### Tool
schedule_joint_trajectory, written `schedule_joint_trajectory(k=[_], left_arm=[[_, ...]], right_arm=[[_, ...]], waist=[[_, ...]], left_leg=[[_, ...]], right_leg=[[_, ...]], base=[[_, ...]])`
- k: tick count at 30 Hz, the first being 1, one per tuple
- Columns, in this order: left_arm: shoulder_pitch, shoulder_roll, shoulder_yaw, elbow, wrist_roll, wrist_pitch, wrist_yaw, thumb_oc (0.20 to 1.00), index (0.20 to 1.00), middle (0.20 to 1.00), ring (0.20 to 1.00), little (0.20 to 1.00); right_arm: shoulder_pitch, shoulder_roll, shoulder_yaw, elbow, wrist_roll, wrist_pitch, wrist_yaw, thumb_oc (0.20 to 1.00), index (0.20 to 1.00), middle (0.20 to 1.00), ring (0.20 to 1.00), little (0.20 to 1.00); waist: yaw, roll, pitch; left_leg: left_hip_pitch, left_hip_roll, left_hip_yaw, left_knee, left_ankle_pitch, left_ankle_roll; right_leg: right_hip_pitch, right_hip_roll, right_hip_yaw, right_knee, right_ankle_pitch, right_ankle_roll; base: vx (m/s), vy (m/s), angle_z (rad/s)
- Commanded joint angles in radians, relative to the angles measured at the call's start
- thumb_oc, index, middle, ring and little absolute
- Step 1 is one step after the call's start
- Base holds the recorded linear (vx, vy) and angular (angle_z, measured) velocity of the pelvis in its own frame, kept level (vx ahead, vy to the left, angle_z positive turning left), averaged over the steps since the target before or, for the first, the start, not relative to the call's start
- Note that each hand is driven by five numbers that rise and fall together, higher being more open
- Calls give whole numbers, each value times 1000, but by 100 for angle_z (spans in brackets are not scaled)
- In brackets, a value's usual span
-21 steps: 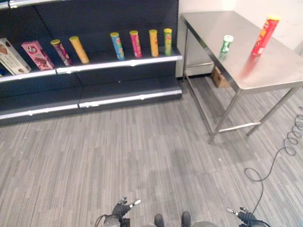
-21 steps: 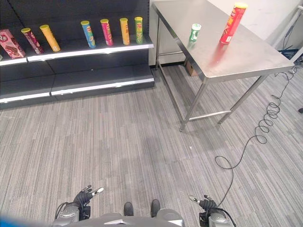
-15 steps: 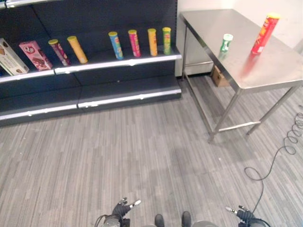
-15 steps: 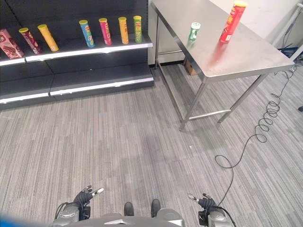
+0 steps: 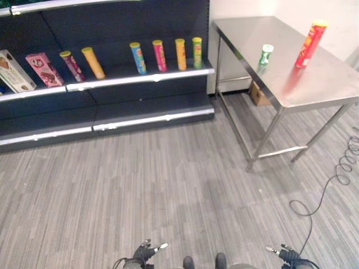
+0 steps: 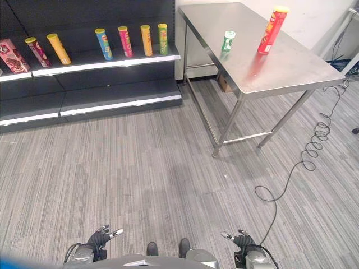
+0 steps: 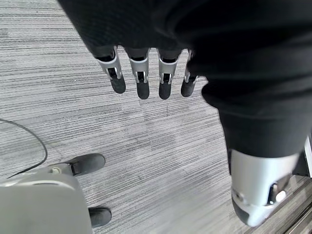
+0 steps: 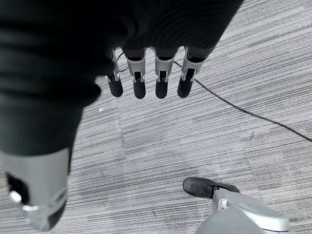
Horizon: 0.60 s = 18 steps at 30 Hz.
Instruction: Put the goods on the table back onto the shelves and tidy them up.
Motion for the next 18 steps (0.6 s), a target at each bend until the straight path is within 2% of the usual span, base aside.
schedule_joint_trajectory(k=[1, 18], left_arm=[[-67, 28, -13, 55, 37, -21, 5, 1000, 1000, 1000, 1000, 1000], [-74, 31, -35, 71, 86, -15, 0, 1000, 1000, 1000, 1000, 1000]], right_arm=[[-45, -41, 27, -9, -10, -20, -2, 1000, 1000, 1000, 1000, 1000], [-46, -39, 21, 19, 9, -22, 6, 1000, 1000, 1000, 1000, 1000]], waist=[[-21, -13, 14], [-32, -6, 16]], left_leg=[[31, 91, -16, 39, -89, -101], [28, 96, -22, 30, -83, -106]], right_leg=[[41, -96, 2, 24, -137, 132], [36, -89, 10, 27, -143, 125]], base=[[0, 0, 0], [-3, -10, 1]])
